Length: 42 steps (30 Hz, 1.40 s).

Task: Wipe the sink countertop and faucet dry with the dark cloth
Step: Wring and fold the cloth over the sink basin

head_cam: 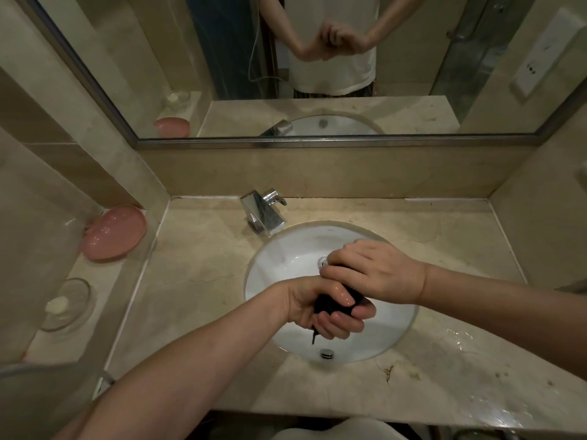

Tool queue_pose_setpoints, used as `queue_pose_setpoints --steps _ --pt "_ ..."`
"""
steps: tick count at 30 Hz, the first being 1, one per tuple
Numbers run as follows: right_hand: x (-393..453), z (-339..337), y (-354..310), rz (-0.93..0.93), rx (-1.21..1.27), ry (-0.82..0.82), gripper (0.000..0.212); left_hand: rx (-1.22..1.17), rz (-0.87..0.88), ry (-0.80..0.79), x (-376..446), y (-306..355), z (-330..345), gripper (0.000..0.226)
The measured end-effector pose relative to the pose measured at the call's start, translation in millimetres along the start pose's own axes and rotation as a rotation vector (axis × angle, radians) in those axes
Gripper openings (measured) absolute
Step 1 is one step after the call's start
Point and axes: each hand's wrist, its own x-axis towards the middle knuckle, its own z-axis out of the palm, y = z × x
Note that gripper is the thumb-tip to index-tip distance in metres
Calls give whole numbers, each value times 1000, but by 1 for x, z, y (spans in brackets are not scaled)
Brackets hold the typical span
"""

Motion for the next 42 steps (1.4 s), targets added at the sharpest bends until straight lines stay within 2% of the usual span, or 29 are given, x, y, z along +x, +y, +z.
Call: queue_pose_setpoints --steps 2,4,7,10,13,15,17,19,24,27,29,31,32,34,35,37,39,42 --pt "4 -1 3 -35 -86 -137 12 49 -54 147 -7 4 1 33" --pt "1 3 6 11 -133 -355 2 79 -83 392 -9 6 2 24" --pt "5 10 10 108 -144 -711 23 158 -128 745 -5 5 -4 21" --pt "23 16 4 163 -145 -975 19 358 -186 938 -3 3 -13 23" --pt "36 33 -3 194 -138 -1202 16 614 -335 1113 -4 -4 -22 21" --pt "38 47 -6 157 -166 -1239 14 651 -312 1240 1 -14 -31 12" --pt "35 62 -6 147 -190 -1264 9 689 -265 1393 7 -24 -43 20" --pt "31 74 -8 217 -178 -1289 8 813 -301 1506 11 -32 -51 21" --pt "21 92 -13 526 -36 -1290 7 1192 -400 1579 20 -42 -66 16" --pt "22 89 -7 642 43 -1322 18 1349 -407 1570 22 -41 -70 19" --pt "20 85 0 707 58 -1257 16 1308 -353 1602 21 -31 -67 16" --pt "12 76 6 822 91 -1010 13 1013 -306 1651 16 -13 -62 8" --pt "4 71 7 872 123 -836 20 784 -245 1605 11 -4 -58 10" --pt "-19 59 2 856 141 -490 51 331 -80 1322 -3 11 -50 20" --pt "-31 55 -1 782 108 -360 66 160 -20 1161 -10 16 -43 21" --pt "-46 48 -8 600 32 -173 80 -33 37 905 -22 21 -29 25" --pt "-45 45 -9 457 40 -24 76 -90 9 685 -24 21 -16 29" --pt "-22 33 -3 237 110 86 46 -133 -11 293 -13 16 -3 25"
